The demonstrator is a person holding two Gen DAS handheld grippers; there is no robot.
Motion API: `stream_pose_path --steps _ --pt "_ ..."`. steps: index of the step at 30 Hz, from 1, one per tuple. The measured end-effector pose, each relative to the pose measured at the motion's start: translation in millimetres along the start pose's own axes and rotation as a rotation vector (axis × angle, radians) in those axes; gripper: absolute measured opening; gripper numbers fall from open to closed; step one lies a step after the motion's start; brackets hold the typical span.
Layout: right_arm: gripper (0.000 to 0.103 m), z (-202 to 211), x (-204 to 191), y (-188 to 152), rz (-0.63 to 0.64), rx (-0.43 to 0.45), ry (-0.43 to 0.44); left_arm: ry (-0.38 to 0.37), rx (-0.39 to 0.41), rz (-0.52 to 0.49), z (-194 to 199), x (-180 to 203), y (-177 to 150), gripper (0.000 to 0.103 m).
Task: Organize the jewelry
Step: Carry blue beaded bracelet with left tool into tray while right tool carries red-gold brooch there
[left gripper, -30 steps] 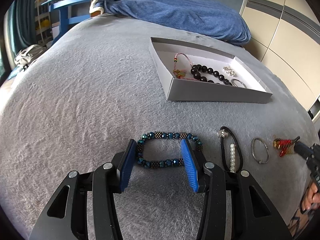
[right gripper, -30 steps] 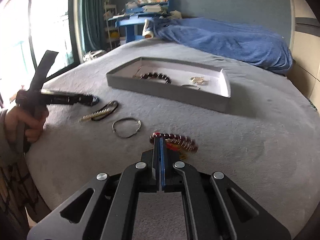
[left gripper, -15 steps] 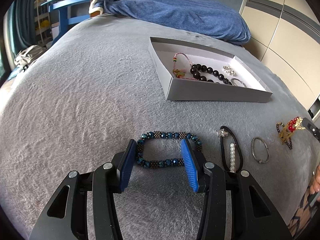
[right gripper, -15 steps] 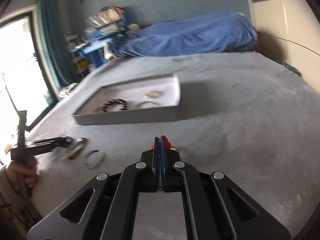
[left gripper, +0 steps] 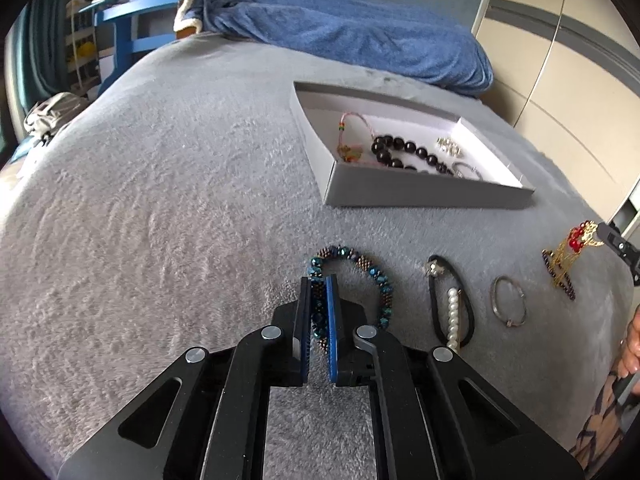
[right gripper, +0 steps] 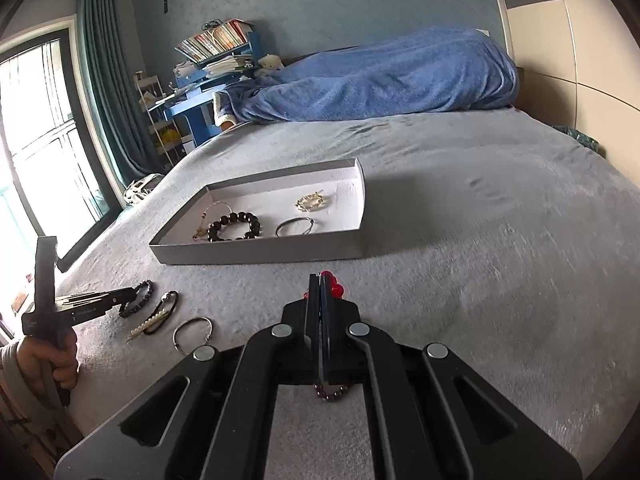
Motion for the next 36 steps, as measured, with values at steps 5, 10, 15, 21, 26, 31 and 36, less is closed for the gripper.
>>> stream_pose_path --steps 5,10,15,21,26,31,36 --pt "0.0 -0.3 -0.5 7.0 -0.003 0.01 0.009 -0.032 0.023 0.018 10.1 3.4 7.6 0.007" --pt "0.0 1.9 -3.0 24.8 0.001 0.04 0.029 -0.083 0.069 -0.011 29.7 23.5 28.5 0.007" --pt "0.001 0.5 -6.1 45.2 0.006 0.065 0.048 -0.133 0.117 -0.038 51.5 44.7 54.3 0.007" --pt "0.0 -12.2 -15.4 70.6 0.035 0.074 0.066 -0.174 0.159 -0.045 65.7 58.0 88.5 0.007" --pt "0.001 -26.5 -22.0 88.7 0.065 0.071 0.071 -0.184 0.178 -0.063 62.3 68.0 116.5 0.007" --pt "0.001 -43.6 -26.7 110.1 0.094 0.07 0.079 -0.195 0.173 -0.075 49.7 77.0 133.6 0.007" --pt "0.001 -61.9 -30.9 122.1 0.117 0.056 0.087 -0.193 0.151 -0.081 30.4 84.3 140.0 0.007"
Point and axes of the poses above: each gripper's, at about its wrist camera, not at the fingertips, and z roughly against the way its jaws point, x to its right, y to its top, the point moved 6 cm from there along -z, roughly the way its jaws point, and after that the axes turned 7 degrees about z, right-handed, at the moved point
